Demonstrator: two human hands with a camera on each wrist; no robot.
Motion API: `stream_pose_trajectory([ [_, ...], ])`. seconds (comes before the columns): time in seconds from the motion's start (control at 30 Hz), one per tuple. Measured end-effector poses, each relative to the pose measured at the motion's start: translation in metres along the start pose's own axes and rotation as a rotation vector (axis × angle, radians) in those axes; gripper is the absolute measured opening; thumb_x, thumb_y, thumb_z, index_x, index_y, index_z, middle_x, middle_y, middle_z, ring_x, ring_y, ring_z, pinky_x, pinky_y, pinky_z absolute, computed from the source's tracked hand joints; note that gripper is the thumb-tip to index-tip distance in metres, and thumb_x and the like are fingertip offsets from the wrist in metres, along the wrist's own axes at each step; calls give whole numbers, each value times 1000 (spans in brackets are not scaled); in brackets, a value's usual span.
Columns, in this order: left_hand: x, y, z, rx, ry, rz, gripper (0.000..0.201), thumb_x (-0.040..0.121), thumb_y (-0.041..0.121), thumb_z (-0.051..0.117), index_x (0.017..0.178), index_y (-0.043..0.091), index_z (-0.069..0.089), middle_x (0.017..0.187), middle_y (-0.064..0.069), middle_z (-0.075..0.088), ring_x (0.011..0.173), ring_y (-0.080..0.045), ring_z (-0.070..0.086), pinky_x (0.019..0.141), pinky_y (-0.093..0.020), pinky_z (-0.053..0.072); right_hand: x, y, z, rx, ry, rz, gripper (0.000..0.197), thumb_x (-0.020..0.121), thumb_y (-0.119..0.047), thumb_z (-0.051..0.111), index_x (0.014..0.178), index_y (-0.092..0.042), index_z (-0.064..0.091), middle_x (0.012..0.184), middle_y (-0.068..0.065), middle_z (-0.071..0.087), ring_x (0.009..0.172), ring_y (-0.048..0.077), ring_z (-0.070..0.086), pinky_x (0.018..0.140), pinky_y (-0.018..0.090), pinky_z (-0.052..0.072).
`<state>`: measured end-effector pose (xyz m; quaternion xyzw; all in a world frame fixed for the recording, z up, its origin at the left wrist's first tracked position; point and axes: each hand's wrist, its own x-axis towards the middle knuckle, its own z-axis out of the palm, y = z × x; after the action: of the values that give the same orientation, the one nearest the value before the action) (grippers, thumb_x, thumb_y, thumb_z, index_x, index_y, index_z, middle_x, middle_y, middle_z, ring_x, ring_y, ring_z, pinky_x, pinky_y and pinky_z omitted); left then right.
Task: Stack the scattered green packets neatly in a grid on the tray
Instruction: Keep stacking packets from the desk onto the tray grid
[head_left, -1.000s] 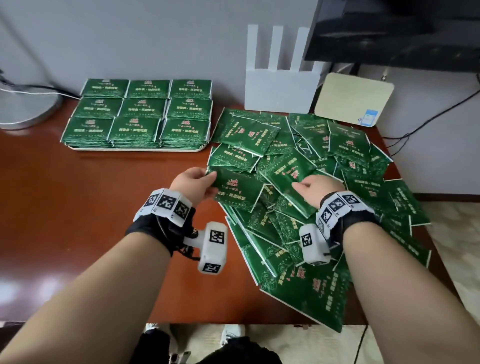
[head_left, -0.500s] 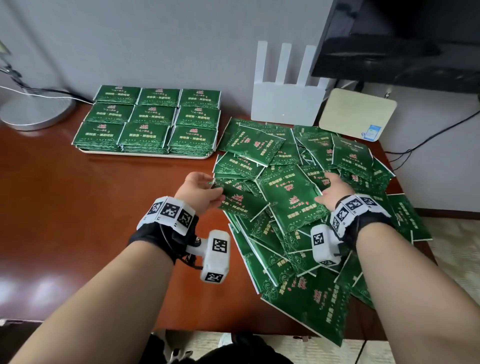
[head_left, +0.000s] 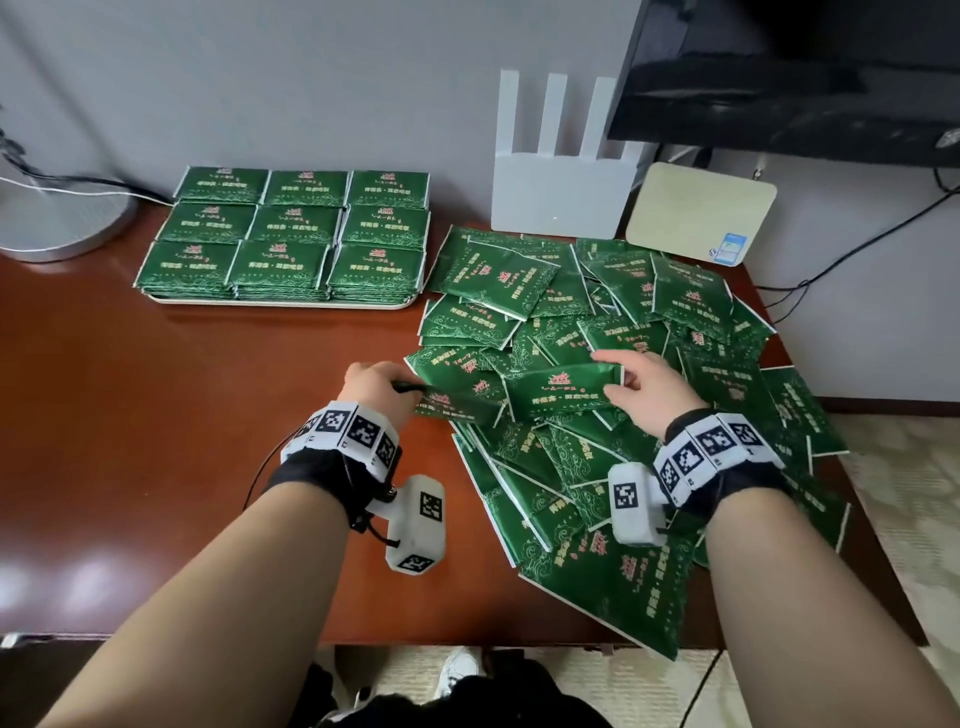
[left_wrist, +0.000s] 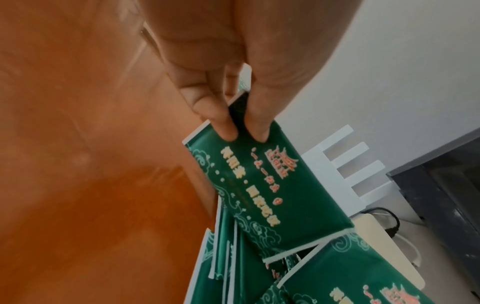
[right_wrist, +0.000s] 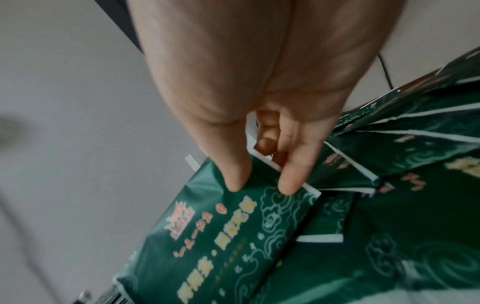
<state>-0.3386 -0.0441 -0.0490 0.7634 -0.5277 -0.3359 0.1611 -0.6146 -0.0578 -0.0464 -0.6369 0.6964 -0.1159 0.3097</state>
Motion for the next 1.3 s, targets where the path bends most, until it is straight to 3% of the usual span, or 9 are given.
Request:
stream_pose_trajectory([
  [0.17, 1, -5, 0, -24, -37, -42, 17, 90, 20, 57, 106, 17, 61, 100, -4, 59, 77, -18, 54, 55, -22, 42, -5, 0, 1, -30, 85, 57, 38, 91, -24, 53, 128, -14, 52, 129, 12, 40, 109, 27, 49, 95, 29, 36],
  [0.3, 1, -11, 4, -150, -41, -89, 24, 86, 11, 61, 110, 16, 58, 107, -7, 64, 86, -22, 62, 77, -30, 52, -1, 3, 6, -23, 141, 57, 37, 90, -23, 55, 125, -9, 53, 132, 12, 45, 117, 27, 46, 101, 33, 34],
  [0.4, 3, -17, 7, -230, -83, -126, 39, 83, 4, 63, 119, 14, 55, 110, -9, 63, 87, -22, 63, 84, -31, 53, 2, 2, 13, -21, 71, 78, 34, 91, -23, 55, 121, -9, 55, 119, 11, 56, 105, 27, 52, 87, 29, 40],
  [0.53, 6, -24, 13, -346, -158, -216, 35, 87, 2, 58, 121, 6, 53, 97, -13, 61, 83, -21, 59, 68, -25, 52, 6, 2, 20, -13, 36, 141, 31, 92, -29, 51, 117, -11, 57, 99, 13, 65, 82, 26, 56, 75, 31, 45],
  [0.77, 17, -36, 16, -378, -183, -277, 30, 93, 11, 52, 123, 7, 51, 69, -3, 56, 58, -10, 53, 49, -19, 47, 6, -5, 20, 103, 67, 111, 29, 93, -25, 52, 117, -11, 58, 108, 9, 63, 93, 26, 55, 80, 29, 41],
  [0.87, 25, -36, 2, -342, -148, -219, 28, 93, 16, 52, 119, 4, 55, 66, -2, 55, 56, -10, 50, 54, -22, 43, 9, -13, 20, 209, 79, 119, 26, 94, -20, 48, 117, -9, 54, 111, 10, 62, 92, 24, 58, 84, 37, 49],
  [0.97, 34, -35, -22, -235, -115, -131, 29, 93, 23, 52, 118, 10, 58, 76, -6, 63, 54, -12, 48, 54, -24, 41, 12, -29, 20, 371, 82, 151, 16, 95, -13, 45, 111, -11, 49, 108, 6, 60, 85, 18, 65, 66, 26, 56],
  [1.1, 49, -41, -60, -231, -69, -74, 32, 93, 29, 53, 121, 14, 58, 106, -10, 67, 84, -24, 62, 75, -28, 47, 14, -64, 22, 430, 112, 137, 10, 96, -13, 43, 105, -14, 46, 92, -1, 55, 69, 13, 61, 51, 18, 50],
  [1.3, 82, -79, -129, -330, -1, -23, 28, 93, 29, 53, 116, 15, 60, 89, -3, 63, 68, -12, 56, 65, -23, 45, 24, -143, 38, 459, 178, 117, 13, 95, -13, 44, 108, -13, 48, 90, -1, 55, 71, 14, 59, 66, 27, 54],
])
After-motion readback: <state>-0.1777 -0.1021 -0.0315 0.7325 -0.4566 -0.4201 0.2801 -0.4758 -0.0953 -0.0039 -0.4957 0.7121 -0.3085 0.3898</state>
